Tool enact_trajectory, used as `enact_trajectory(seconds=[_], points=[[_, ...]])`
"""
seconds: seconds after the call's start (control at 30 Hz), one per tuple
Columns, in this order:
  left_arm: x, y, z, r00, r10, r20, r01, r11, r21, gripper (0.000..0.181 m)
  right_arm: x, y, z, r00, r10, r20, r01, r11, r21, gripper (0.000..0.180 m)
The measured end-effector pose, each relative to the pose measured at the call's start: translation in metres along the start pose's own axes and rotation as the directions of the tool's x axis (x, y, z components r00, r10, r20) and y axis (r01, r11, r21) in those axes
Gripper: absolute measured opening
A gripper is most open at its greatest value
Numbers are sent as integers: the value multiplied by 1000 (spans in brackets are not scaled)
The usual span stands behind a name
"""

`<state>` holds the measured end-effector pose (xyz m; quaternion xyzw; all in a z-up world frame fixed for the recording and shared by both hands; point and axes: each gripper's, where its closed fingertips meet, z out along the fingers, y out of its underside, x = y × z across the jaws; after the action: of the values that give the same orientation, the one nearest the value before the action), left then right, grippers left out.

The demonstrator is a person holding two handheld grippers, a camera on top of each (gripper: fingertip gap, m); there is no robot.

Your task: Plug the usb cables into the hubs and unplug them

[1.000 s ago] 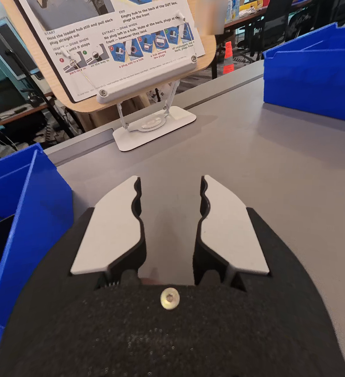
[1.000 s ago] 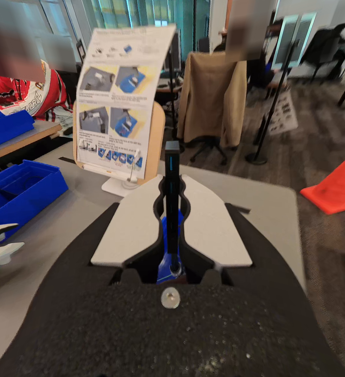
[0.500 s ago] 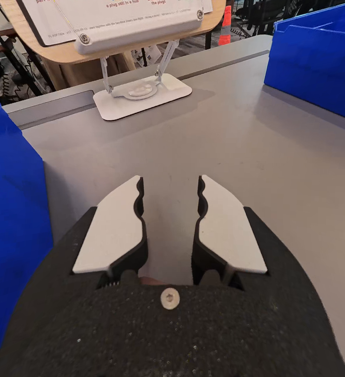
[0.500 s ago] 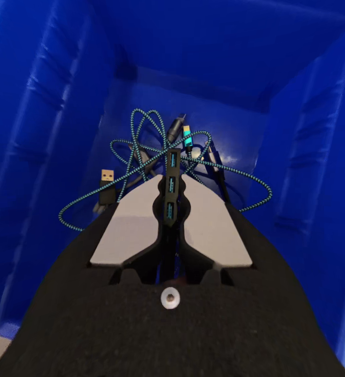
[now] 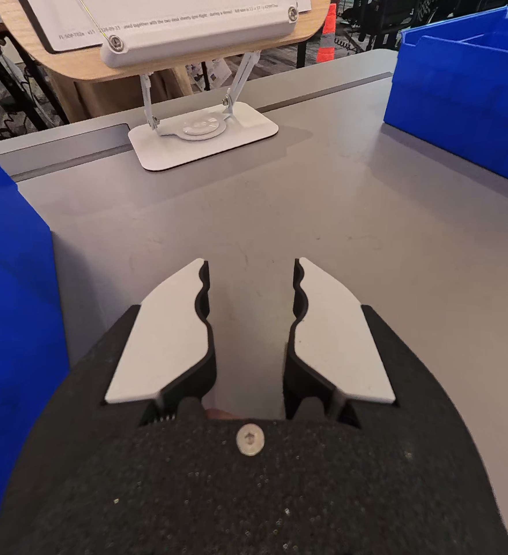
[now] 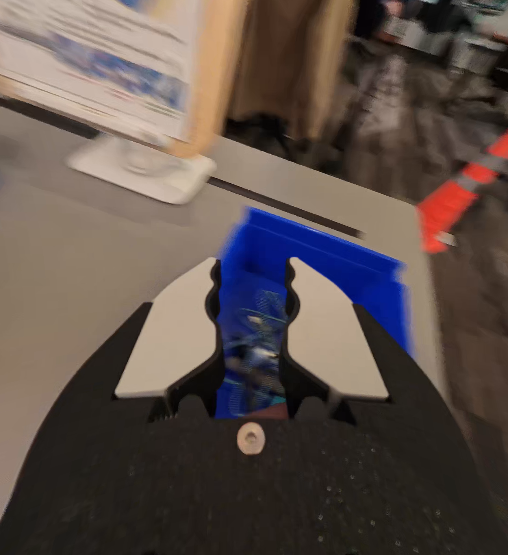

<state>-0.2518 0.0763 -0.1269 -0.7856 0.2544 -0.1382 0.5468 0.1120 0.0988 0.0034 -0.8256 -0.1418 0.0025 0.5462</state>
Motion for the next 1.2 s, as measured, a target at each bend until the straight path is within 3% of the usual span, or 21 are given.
enact_trajectory(seconds=[0.07, 0.13, 0.23, 0.33, 0.43, 0.53, 0.77, 0.93, 1.03, 1.1, 1.2], points=[[-1, 1, 0, 1000, -12, -4, 12, 1000, -2, 55, -82, -9, -13, 952, 47, 303, -64, 997, 46, 44], [-1, 2, 1, 1000, -15, -5, 15, 1000, -10, 56, -161, 3, -16, 842, 66, 535, -102, 994, 38, 57], [0, 3, 0, 1000, 4, 3, -3, 1000, -15, 58, -237, 50, 10, 794, 34, 607, -47, 999, 5, 59], [2, 3, 0, 999, 38, 17, -38, 999, -13, 58, -270, 81, 38, 815, -14, 579, -10, 999, 38, 59], [5, 3, -1, 998, 65, 20, -65, 998, -8, 59, -271, 80, 45, 858, -108, 502, 63, 992, 107, 60], [6, 2, -1, 999, 51, 3, -51, 999, -3, 59, -256, 64, 40, 891, -128, 436, 19, 969, 245, 53], [5, 7, 4, 998, -24, -52, 21, 999, -47, 63, -244, 67, 39, 870, 11, 492, -114, 977, 180, 55], [10, 4, -1, 990, -106, -94, 101, 994, -52, 62, -248, 68, 39, 877, -24, 480, -77, 979, 190, 55], [13, -20, -22, 982, -121, -143, 114, 992, -53, 62, -252, 70, 40, 876, -52, 480, -41, 983, 181, 55], [-17, -40, -39, 997, -48, -61, 44, 996, -77, 57, -256, 70, 39, 868, -63, 492, -32, 983, 182, 55], [-105, -61, -55, 990, 51, 132, -17, 969, -247, 59, -263, 71, 36, 857, -78, 510, -24, 982, 189, 54]])
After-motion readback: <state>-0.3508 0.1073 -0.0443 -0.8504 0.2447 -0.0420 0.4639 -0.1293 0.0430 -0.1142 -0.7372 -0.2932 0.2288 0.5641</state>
